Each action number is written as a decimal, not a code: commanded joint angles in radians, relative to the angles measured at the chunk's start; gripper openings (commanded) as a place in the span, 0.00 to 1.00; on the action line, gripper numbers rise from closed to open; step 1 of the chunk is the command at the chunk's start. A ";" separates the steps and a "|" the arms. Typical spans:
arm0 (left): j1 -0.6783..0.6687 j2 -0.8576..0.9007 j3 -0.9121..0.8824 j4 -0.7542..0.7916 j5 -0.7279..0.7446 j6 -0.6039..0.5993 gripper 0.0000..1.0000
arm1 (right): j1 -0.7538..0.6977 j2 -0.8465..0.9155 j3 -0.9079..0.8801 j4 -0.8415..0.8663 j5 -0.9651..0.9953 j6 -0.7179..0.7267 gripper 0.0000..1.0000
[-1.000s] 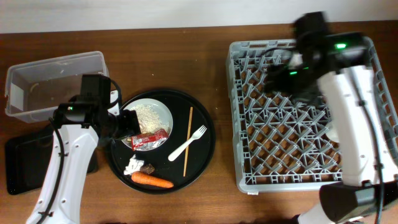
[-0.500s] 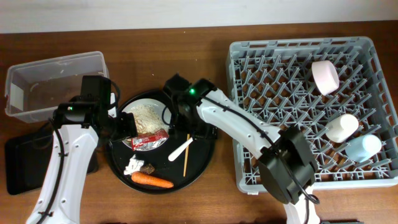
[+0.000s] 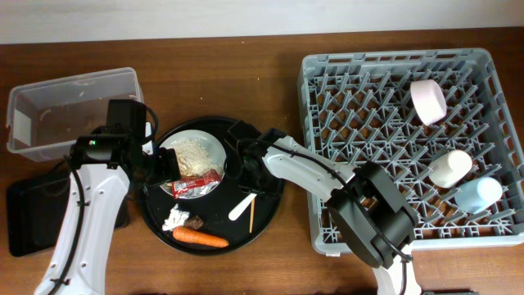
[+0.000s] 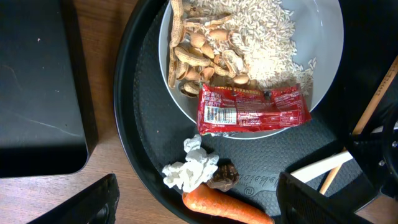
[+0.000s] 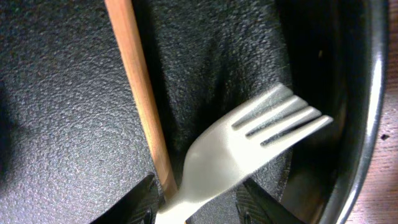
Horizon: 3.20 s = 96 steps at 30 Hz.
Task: Sort waste into correct bins and load items into the dishwasher rack
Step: 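Lower the right gripper onto the white plastic fork and grasp it, then carry the fork to the rack's left edge and release it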
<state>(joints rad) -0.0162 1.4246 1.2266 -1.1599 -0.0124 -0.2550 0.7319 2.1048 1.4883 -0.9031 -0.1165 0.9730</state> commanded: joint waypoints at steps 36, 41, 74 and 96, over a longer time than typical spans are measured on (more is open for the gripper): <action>0.005 -0.015 0.005 -0.001 -0.010 -0.006 0.81 | -0.166 -0.371 -0.003 -0.182 -0.030 -0.494 0.36; 0.005 -0.015 0.005 -0.001 -0.010 -0.006 0.81 | -0.069 -0.217 -0.005 -0.093 -0.027 -0.443 0.40; 0.005 -0.015 0.005 -0.002 -0.010 -0.006 0.81 | -0.016 -0.020 -0.024 -0.022 0.061 -0.267 0.39; 0.005 -0.015 0.005 -0.001 -0.010 -0.006 0.81 | -0.019 -0.028 -0.032 0.039 0.016 -0.262 0.04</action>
<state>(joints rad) -0.0162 1.4246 1.2266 -1.1603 -0.0124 -0.2550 0.7086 2.0697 1.4322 -0.8425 -0.0799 0.7216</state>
